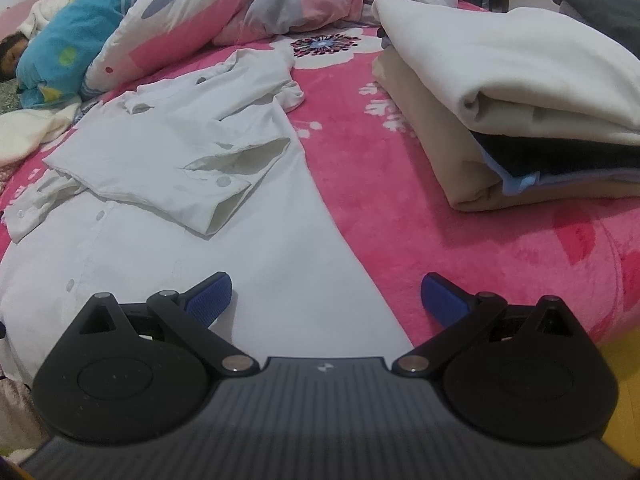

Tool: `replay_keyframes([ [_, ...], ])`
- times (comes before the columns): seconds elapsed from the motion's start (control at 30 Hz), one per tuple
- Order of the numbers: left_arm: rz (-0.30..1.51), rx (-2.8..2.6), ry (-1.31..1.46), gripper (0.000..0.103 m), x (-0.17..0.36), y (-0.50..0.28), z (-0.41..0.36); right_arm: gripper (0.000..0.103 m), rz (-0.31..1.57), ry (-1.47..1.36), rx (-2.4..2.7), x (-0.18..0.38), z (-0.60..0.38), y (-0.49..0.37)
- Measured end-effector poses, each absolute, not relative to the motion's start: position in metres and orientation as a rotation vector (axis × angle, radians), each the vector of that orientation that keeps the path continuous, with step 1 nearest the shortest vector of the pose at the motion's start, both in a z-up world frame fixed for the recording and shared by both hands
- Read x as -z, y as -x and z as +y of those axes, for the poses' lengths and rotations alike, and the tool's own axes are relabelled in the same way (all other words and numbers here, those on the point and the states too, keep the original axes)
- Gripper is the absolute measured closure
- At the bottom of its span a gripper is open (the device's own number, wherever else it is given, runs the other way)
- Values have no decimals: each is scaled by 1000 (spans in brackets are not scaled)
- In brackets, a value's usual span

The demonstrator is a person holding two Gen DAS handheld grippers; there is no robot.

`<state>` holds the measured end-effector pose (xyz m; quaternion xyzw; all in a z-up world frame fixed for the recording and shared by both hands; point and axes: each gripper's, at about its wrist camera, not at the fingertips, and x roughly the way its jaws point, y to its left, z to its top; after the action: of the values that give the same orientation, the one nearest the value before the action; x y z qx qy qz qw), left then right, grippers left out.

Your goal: Fold clothes

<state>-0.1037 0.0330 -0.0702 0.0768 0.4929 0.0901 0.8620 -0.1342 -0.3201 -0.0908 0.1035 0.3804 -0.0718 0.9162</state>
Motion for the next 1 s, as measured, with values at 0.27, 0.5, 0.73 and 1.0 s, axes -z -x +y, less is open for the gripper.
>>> replay_keyframes([
  [0.27, 1006, -158, -107, 0, 76, 107, 38, 1, 801, -224, 106, 96, -326, 135],
  [0.5, 958, -112, -99, 0, 82, 114, 41, 1, 732, -385, 74, 98, -345, 145],
  [0.73, 938, -77, -36, 0, 87, 118, 51, 1, 705, -424, 51, 99, -349, 147],
  [1.0, 939, -48, 33, 0, 91, 118, 63, 1, 763, -306, 48, 98, -339, 140],
])
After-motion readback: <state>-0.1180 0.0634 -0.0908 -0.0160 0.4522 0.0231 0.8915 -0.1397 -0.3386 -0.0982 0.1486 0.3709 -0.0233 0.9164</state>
